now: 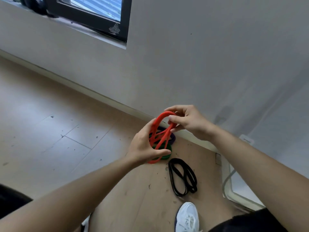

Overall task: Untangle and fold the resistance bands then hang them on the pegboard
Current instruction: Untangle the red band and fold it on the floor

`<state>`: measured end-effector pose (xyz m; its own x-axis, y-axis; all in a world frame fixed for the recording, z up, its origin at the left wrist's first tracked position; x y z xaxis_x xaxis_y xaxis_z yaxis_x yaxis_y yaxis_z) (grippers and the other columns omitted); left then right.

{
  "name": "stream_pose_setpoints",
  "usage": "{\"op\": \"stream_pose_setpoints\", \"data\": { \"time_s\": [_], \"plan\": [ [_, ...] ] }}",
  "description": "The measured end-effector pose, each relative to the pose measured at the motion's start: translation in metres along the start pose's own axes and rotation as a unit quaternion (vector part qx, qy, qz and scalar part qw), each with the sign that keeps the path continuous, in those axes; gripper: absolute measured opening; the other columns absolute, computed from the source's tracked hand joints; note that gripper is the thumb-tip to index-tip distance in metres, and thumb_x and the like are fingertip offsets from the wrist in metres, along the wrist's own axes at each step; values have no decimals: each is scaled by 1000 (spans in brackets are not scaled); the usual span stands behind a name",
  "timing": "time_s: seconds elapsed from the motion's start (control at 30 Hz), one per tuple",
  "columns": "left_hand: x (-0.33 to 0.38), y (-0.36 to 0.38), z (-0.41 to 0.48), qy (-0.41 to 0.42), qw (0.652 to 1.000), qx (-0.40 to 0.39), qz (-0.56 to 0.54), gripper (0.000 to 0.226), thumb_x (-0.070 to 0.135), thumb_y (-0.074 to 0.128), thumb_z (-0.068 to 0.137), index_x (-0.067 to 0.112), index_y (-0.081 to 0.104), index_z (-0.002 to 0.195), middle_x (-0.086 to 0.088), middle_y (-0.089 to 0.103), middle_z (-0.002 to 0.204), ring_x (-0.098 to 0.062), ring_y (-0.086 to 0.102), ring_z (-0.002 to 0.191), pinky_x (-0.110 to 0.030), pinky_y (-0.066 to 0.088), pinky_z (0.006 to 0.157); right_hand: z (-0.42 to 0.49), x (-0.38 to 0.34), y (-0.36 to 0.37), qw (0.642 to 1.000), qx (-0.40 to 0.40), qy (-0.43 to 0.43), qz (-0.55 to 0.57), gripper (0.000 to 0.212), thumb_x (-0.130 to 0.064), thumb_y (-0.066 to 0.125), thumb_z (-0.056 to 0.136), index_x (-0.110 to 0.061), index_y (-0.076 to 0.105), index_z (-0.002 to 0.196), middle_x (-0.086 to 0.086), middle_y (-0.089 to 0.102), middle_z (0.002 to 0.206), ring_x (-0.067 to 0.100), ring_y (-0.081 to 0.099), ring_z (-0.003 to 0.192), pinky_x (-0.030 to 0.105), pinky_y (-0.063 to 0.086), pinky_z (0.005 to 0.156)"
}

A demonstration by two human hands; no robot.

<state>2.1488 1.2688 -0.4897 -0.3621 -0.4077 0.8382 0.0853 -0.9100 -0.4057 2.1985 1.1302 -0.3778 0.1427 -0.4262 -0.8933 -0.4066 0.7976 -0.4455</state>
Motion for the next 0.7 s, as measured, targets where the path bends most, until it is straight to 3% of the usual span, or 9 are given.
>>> {"op": "stream_pose_setpoints", "data": {
  "time_s": [0.13, 0.23, 0.3, 0.47, 0.7],
  "plan": [
    [-24, 15, -7, -8, 996, 70, 51, 102, 53, 87, 67, 30, 33, 151, 12, 59, 131, -2, 60, 111, -20, 53, 90, -1, 17, -3, 996, 25, 25, 80, 25, 1, 61, 97, 1, 67, 121, 14, 67, 88, 24, 71, 82, 37, 65, 71],
    [-32, 23, -11, 9, 995, 83, 56, 72, 36, 81, 77, 25, 49, 141, 16, 63, 106, 1, 62, 85, -13, 53, 76, 0, 40, -5, 987, 50, 49, 142, 25, 1, 61, 97, 2, 67, 121, 15, 67, 90, 19, 72, 82, 33, 64, 66],
    [-43, 24, -11, 17, 995, 74, 69, 55, 23, 80, 79, 21, 60, 130, 19, 62, 92, 2, 61, 73, -16, 56, 70, -1, 61, -8, 981, 64, 66, 173, 25, 1, 59, 98, 3, 66, 122, 15, 67, 91, 18, 72, 83, 30, 63, 64],
    [-89, 32, -7, -47, 990, -73, 113, 32, 28, 80, 84, 28, 68, 114, 20, 64, 82, 3, 63, 71, -17, 53, 64, 1, 137, -11, 968, 96, 130, 193, 21, 3, 58, 98, -9, 70, 111, 9, 69, 93, 16, 74, 79, 30, 63, 64],
    [-159, 27, -1, -102, 947, -183, 244, 31, 32, 77, 83, 33, 71, 114, 15, 72, 88, -6, 64, 73, -27, 57, 65, 6, 253, 37, 941, 113, 228, 222, 27, 5, 62, 95, -13, 70, 114, 18, 67, 102, 22, 73, 89, 31, 63, 64]
  ]
}}
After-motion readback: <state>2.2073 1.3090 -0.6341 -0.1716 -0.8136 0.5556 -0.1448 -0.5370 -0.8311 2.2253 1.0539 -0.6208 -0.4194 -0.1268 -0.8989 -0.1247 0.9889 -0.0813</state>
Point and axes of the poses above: each hand's wrist, its own z-axis towards the middle knuckle, its own y-axis out of the palm, x = y × z, the point moved 6 cm from there along z, towards the middle knuckle
